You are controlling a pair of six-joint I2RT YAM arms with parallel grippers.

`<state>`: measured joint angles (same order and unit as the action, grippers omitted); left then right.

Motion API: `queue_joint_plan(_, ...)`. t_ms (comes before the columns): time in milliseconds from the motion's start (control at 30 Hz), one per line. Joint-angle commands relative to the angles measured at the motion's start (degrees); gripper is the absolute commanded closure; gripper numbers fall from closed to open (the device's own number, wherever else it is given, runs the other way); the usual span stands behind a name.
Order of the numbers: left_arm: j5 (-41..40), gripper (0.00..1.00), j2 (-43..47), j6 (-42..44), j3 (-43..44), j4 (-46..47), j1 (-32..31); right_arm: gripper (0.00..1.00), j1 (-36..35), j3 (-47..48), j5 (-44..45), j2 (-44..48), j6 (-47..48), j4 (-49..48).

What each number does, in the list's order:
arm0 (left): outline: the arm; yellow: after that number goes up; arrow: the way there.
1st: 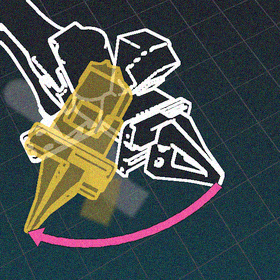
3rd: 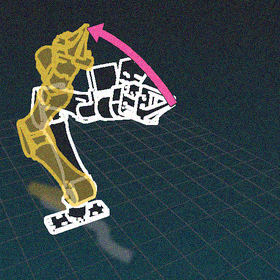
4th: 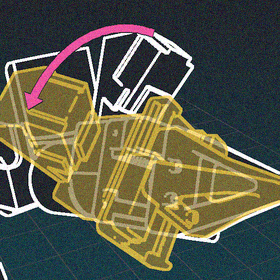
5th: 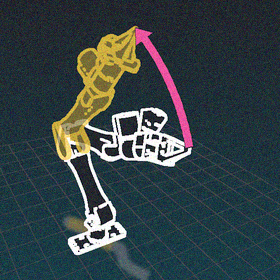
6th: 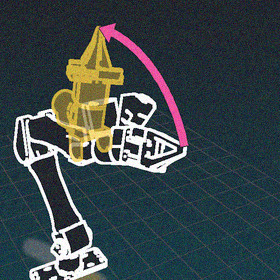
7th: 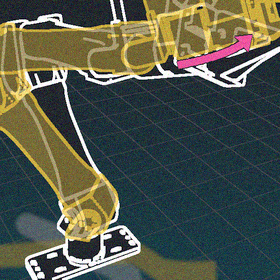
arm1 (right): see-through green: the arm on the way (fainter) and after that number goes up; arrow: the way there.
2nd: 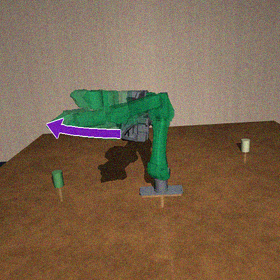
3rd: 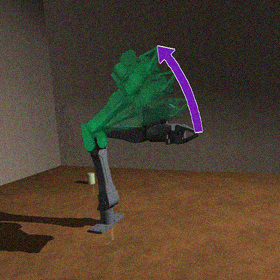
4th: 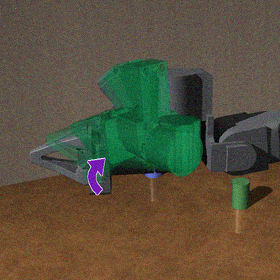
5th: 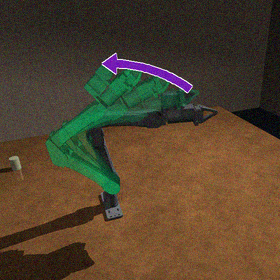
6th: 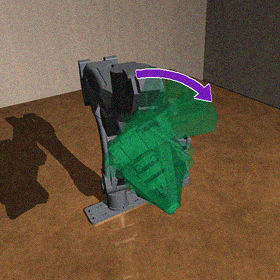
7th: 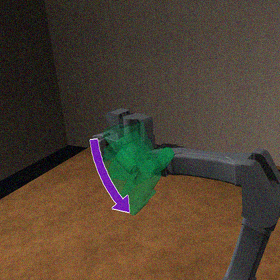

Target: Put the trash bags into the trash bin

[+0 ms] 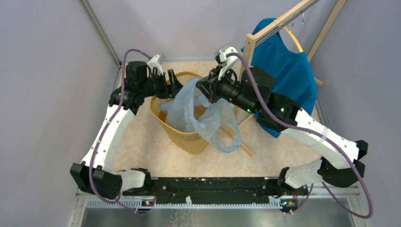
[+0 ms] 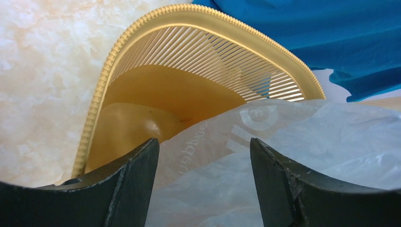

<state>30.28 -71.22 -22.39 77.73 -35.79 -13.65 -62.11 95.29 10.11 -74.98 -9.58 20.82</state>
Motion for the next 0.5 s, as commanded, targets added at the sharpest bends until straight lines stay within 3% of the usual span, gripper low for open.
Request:
queue_joint_plan(0, 1.8, 0.21, -0.1, -0.9, 1.6, 2.7, 0.0, 1.00, 0.4, 3.2, -0.8, -2.9, -0.2, -2.9)
queue_joint_plan(100, 0.5, 0.11, 2.2, -1.0, 3.7, 3.9, 0.1, 1.00, 0.4, 4.1, -0.2, -4.1, -0.5, -2.4)
queue_joint_plan(267, -4.3, 0.04, -0.4, 3.6, 16.6, -5.8, 0.2, 1.00, 0.4, 6.5, 3.0, -5.3, -0.5, 0.1)
queue_joint_plan(400, -8.6, 0.01, 2.2, 4.9, 15.0, -5.8, 0.3, 1.00, 0.4, 4.8, 3.1, -5.1, 0.5, 0.1)
queue_joint_plan(467, -15.3, 0.01, 3.5, 6.0, 13.4, -5.7, 0.4, 1.00, 0.4, 3.1, 4.3, -4.4, 0.6, -1.2)
